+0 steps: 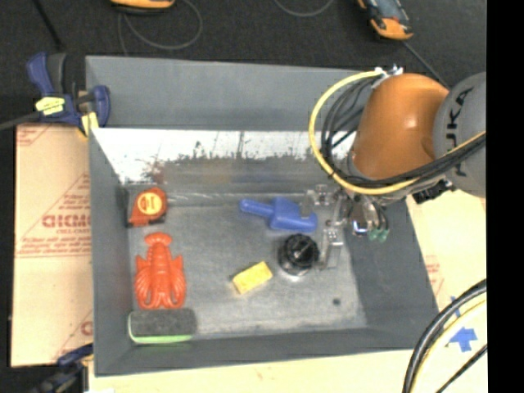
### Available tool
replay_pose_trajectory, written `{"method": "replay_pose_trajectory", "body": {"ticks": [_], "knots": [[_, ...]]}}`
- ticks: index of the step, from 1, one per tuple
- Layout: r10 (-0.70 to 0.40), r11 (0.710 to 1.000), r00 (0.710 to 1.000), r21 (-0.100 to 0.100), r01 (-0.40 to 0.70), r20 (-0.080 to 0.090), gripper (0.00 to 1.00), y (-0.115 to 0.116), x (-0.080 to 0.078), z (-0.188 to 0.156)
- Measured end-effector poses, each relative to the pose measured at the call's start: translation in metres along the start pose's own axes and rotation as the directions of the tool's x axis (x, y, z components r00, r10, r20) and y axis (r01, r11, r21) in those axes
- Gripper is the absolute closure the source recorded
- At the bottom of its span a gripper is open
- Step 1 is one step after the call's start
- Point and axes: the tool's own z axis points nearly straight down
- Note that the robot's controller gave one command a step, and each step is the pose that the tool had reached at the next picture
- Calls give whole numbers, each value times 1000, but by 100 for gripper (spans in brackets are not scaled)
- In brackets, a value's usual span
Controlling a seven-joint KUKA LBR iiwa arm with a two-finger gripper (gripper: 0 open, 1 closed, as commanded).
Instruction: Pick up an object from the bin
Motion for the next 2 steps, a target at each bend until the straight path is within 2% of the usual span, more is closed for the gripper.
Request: {"method": "replay_pose_trajectory", "body": {"ticks": [1,2], "knots": [[-1,1000,1000,1,1,8,0,0,-1,-5],[-16,1000,1000,2,16,13,0,-3,13,37]]}}
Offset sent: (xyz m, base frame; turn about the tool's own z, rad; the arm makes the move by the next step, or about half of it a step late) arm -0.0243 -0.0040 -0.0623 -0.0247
